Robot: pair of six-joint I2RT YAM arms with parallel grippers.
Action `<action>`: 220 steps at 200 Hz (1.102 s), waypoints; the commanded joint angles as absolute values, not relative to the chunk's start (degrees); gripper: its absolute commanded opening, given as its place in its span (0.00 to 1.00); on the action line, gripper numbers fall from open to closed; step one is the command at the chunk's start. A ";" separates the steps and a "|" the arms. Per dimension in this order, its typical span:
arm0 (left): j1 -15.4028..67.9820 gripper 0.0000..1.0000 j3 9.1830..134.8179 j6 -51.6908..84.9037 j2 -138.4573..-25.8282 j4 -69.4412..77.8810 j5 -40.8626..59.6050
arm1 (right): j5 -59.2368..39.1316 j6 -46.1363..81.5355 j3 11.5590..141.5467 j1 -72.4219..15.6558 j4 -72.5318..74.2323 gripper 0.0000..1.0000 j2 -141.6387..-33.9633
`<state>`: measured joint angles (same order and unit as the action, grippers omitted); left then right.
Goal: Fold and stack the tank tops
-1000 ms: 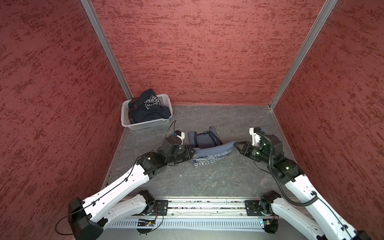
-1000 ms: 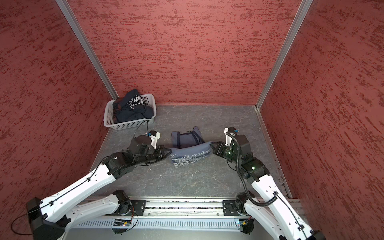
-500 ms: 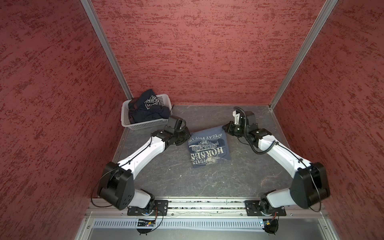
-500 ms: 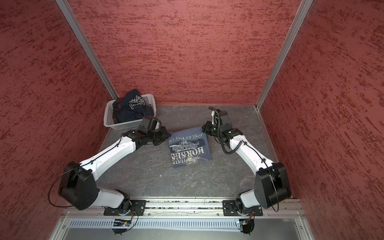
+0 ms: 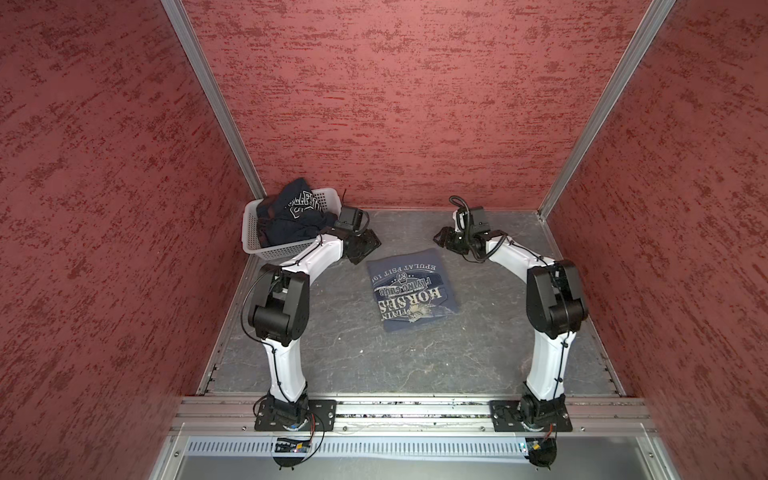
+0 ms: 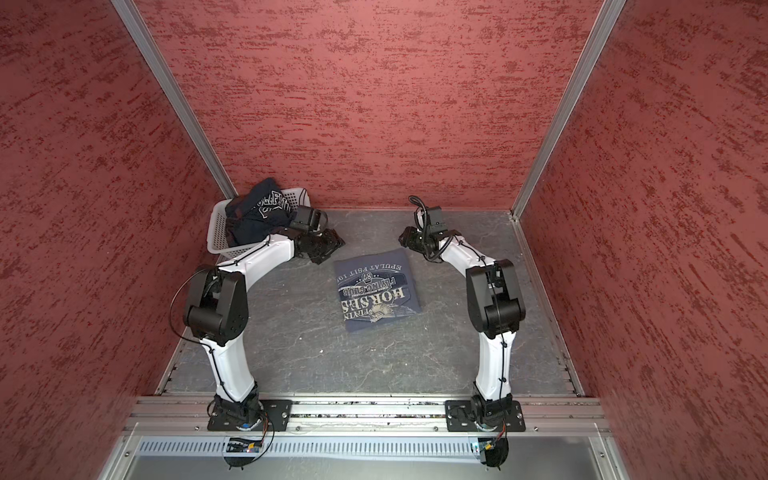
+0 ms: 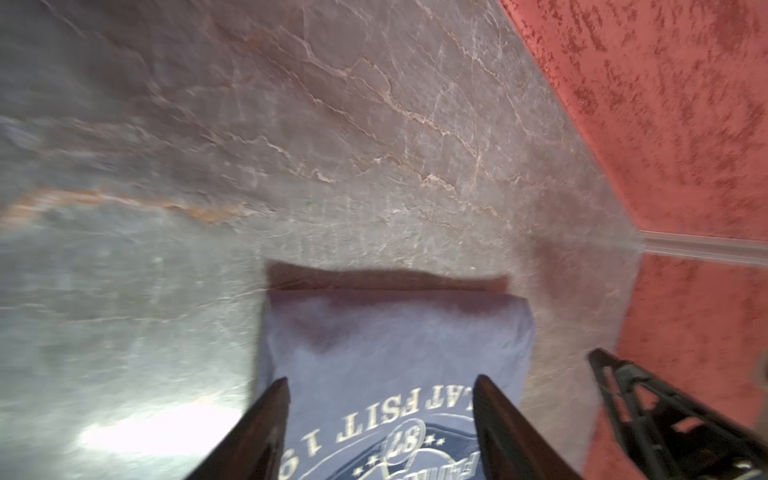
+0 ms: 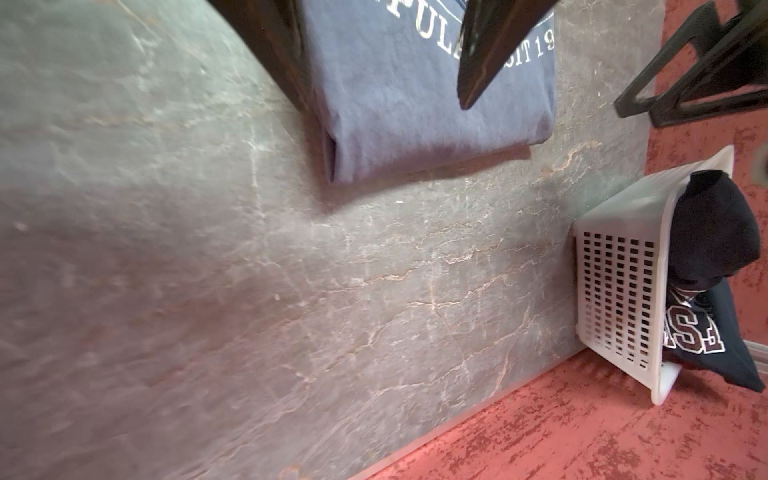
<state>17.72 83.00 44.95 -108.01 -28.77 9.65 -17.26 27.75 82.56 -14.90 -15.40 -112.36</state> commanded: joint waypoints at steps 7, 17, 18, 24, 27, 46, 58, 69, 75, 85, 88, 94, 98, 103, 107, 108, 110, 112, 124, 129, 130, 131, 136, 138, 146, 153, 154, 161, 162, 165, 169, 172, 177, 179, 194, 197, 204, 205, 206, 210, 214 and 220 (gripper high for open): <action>21.56 0.74 76.29 41.22 -101.57 -31.22 2.82 | -12.74 23.55 73.92 -17.68 -15.88 0.60 -103.89; 23.25 0.75 73.59 41.34 -100.37 -30.25 1.44 | -11.60 22.91 70.96 -19.46 -14.91 0.61 -101.86; 23.44 0.75 73.31 41.32 -100.28 -30.20 1.29 | -11.42 22.88 70.77 -19.66 -14.93 0.61 -101.73; 24.48 0.75 72.09 41.54 -100.03 -29.79 0.74 | -10.37 22.39 69.68 -20.77 -14.99 0.62 -100.93; 24.97 0.75 71.71 41.66 -100.06 -29.70 0.48 | -9.62 22.21 69.31 -21.38 -15.01 0.62 -100.79; 26.99 0.73 69.73 43.05 -101.50 -28.64 -0.20 | -4.77 21.28 68.10 -24.94 -15.80 0.64 -100.78; 27.65 0.71 68.81 43.83 -103.06 -27.55 0.00 | -3.30 20.76 67.77 -26.61 -15.65 0.64 -101.94; 27.93 0.69 68.56 44.24 -104.78 -26.58 0.39 | -2.83 20.57 67.92 -27.53 -16.02 0.64 -103.77; 28.04 0.67 68.66 44.30 -105.85 -26.38 0.31 | -2.69 20.73 68.07 -27.64 -16.13 0.64 -104.80; 28.12 0.64 68.73 44.53 -107.42 -25.78 0.48 | -2.57 21.13 68.12 -27.74 -16.09 0.64 -106.29; 28.15 0.63 68.73 44.56 -107.77 -25.61 0.52 | -2.52 21.30 68.04 -27.75 -16.04 0.64 -106.65; 28.21 0.62 68.79 44.65 -108.49 -25.30 0.51 | -2.40 21.27 68.00 -27.70 -15.83 0.64 -107.39; 28.21 0.61 68.86 44.69 -109.09 -25.10 0.55 | -2.11 21.27 68.07 -27.67 -15.94 0.64 -107.85; 28.21 0.60 68.98 44.72 -109.74 -24.98 0.76 | -1.48 21.27 68.43 -27.61 -16.44 0.64 -108.77; 28.21 0.59 69.21 44.74 -110.31 -24.88 0.95 | -0.91 21.27 68.81 -27.47 -17.21 0.66 -109.38; 28.21 0.58 69.23 44.74 -110.44 -24.88 1.00 | -0.80 21.23 68.90 -27.44 -17.35 0.66 -109.53; 28.26 0.58 69.43 44.76 -110.73 -24.87 1.15 | -0.57 21.19 69.12 -27.34 -17.68 0.67 -109.87; 28.29 0.57 69.56 44.74 -110.98 -24.76 1.30 | -0.41 21.18 69.40 -27.16 -18.15 0.67 -110.24; 28.49 0.53 70.23 44.97 -112.31 -23.90 2.64 | -1.18 20.92 70.67 -25.50 -20.01 0.68 -111.89; 28.70 0.52 70.43 45.04 -112.76 -23.36 3.17 | -1.81 20.92 70.96 -24.57 -20.45 0.68 -112.45; 28.72 0.52 70.55 45.07 -112.89 -23.28 3.25 | -1.92 20.92 71.03 -24.37 -20.51 0.68 -112.48; 28.78 0.52 70.56 45.03 -113.00 -23.20 3.38 | -2.06 20.92 71.02 -24.14 -20.58 0.68 -112.53; 29.02 0.50 71.10 45.01 -113.59 -22.78 3.77 | -2.60 20.90 71.19 -23.12 -20.72 0.68 -112.93; 29.14 0.50 71.34 45.07 -113.85 -22.64 4.00 | -2.69 20.91 71.19 -22.70 -20.78 0.68 -113.00; 29.61 0.49 72.72 45.34 -115.06 -22.50 4.72 | -2.74 21.02 71.35 -21.14 -21.06 0.68 -113.22; 30.05 0.47 74.44 45.35 -116.19 -22.14 5.64 | -2.47 20.93 71.44 -19.81 -21.31 0.69 -113.29; 30.10 0.47 74.80 45.35 -116.45 -22.14 5.81 | -2.42 20.92 71.45 -19.66 -21.29 0.69 -113.25; 30.62 0.45 76.89 45.42 -118.06 -21.89 6.88 | -2.26 20.83 71.58 -18.38 -21.36 0.69 -113.24; 30.73 0.45 77.07 45.39 -118.27 -21.89 6.96 | -2.27 20.79 71.61 -18.20 -21.36 0.69 -113.22; 30.99 0.45 78.39 45.42 -118.97 -21.88 7.41 | -2.15 20.82 71.74 -17.53 -21.43 0.69 -113.18; 31.30 0.44 80.02 45.43 -119.97 -22.03 7.86 | -2.05 20.90 71.91 -16.76 -21.59 0.70 -113.16; 31.55 0.44 81.32 45.38 -120.76 -22.29 8.18 | -2.02 20.96 72.09 -16.11 -21.73 0.70 -113.20; 31.94 0.43 83.59 45.25 -122.00 -22.72 8.84 | -1.87 21.07 72.43 -15.07 -21.94 0.71 -113.05; 32.02 0.43 84.53 45.26 -122.52 -22.95 9.15 | -1.81 21.09 72.67 -14.67 -22.07 0.71 -113.03; 33.07 0.43 91.33 44.71 -125.45 -25.67 10.10 | -0.43 20.86 74.56 -12.11 -23.90 0.72 -112.23; 33.17 0.43 92.50 44.55 -125.76 -26.29 10.07 | 0.14 20.70 75.08 -11.93 -24.61 0.72 -111.88; 33.44 0.43 94.85 44.32 -125.91 -28.24 9.86 | 1.98 20.26 76.19 -11.58 -26.26 0.72 -110.96; 33.42 0.43 95.06 44.31 -125.88 -28.45 9.76 | 2.26 20.15 76.33 -11.59 -26.49 0.72 -110.81; 33.45 0.43 95.17 44.26 -125.83 -28.64 9.63 | 2.54 20.05 76.44 -11.60 -26.69 0.72 -110.60; 33.55 0.45 95.79 44.18 -125.37 -29.39 9.24 | 3.53 19.84 76.85 -11.63 -27.30 0.73 -109.61; 33.56 0.47 95.92 44.08 -124.83 -29.73 8.84 | 4.03 19.64 77.01 -11.67 -27.84 0.73 -108.39; 33.55 0.50 95.50 43.95 -123.22 -30.08 8.24 | 4.48 19.69 76.87 -11.80 -28.18 0.74 -106.96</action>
<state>32.95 92.99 45.12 -125.86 -24.95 7.97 -0.95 20.86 74.28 -11.51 -23.11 -111.98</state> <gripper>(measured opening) 0.453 0.729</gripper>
